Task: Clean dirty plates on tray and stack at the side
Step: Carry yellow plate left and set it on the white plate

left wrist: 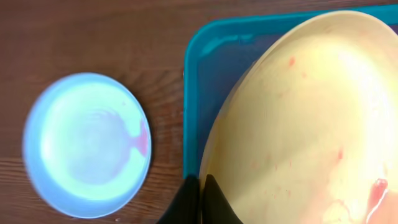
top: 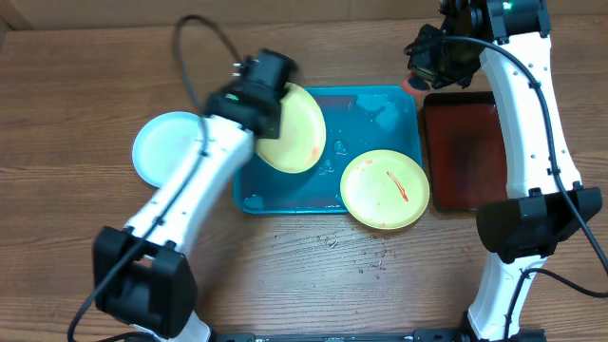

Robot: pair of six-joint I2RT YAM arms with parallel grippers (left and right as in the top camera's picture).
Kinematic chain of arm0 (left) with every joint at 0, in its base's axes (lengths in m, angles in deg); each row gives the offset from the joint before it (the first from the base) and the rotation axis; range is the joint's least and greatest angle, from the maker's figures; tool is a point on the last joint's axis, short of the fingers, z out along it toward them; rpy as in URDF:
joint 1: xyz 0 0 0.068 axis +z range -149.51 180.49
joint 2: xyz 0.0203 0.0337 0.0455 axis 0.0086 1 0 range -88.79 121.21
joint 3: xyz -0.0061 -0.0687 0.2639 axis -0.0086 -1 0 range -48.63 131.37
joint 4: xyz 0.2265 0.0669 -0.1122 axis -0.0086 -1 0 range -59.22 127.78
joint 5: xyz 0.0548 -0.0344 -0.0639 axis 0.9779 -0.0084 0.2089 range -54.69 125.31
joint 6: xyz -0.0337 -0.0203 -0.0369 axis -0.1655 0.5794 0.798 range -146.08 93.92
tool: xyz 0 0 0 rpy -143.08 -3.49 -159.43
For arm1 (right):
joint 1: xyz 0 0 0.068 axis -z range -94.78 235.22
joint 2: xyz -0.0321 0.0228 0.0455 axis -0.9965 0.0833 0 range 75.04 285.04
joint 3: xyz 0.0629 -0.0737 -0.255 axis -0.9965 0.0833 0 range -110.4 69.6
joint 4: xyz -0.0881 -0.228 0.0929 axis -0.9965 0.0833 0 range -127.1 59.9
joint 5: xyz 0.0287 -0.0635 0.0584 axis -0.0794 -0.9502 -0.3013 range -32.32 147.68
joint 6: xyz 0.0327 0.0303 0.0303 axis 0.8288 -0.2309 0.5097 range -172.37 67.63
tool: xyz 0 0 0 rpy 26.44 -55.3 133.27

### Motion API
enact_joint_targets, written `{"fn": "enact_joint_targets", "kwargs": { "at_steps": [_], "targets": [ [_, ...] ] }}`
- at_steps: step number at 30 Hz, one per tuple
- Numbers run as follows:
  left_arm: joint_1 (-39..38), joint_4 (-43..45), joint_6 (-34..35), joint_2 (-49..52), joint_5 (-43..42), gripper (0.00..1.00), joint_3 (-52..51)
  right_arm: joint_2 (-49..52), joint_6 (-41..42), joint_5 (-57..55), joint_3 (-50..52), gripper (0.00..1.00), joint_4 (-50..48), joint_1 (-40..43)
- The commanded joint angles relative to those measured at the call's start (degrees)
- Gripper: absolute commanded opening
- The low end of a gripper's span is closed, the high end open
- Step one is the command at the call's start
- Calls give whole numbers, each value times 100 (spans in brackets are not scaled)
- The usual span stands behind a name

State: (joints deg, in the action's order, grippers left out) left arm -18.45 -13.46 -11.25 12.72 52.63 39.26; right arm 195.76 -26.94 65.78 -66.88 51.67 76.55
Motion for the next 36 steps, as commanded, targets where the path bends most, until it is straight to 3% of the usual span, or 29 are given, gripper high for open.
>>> {"fn": "enact_joint_targets", "kwargs": {
  "at_steps": [1,6,11,17,22,29,33,34,36],
  "targets": [
    [839,-20,-330,-105,-2227,4,83,-59,-44,-48,-35,4,13,-9],
    [2048,-341,-448,-105,-3093,4,81,-59,-72,-48,-35,4,11,-9],
    [2981,-570,-568,-105,-2994,4,7,-59,-153,-50,-35,4,7,-9],
    [3912,-57,-278,-103,-2441,4,-568,-59,-153,-50,-35,4,9,-9],
    [4232,772,149,-103,-1729,4,-1364,-59,-192,-50,-35,4,9,-9],
    [4282,2063,754,-103,-1414,4,-2380,-59,-192,-50,-35,4,26,-9],
    [4251,2430,774,-103,-1458,5,-2640,-59,-190,-50,-35,4,55,-9],
    [4245,2428,774,-103,-1464,11,-2640,-59,-190,-48,-35,4,55,-9],
    [4238,2430,772,-103,-1602,40,-2627,-59,-190,-50,-35,4,52,-9]
  ]
}}
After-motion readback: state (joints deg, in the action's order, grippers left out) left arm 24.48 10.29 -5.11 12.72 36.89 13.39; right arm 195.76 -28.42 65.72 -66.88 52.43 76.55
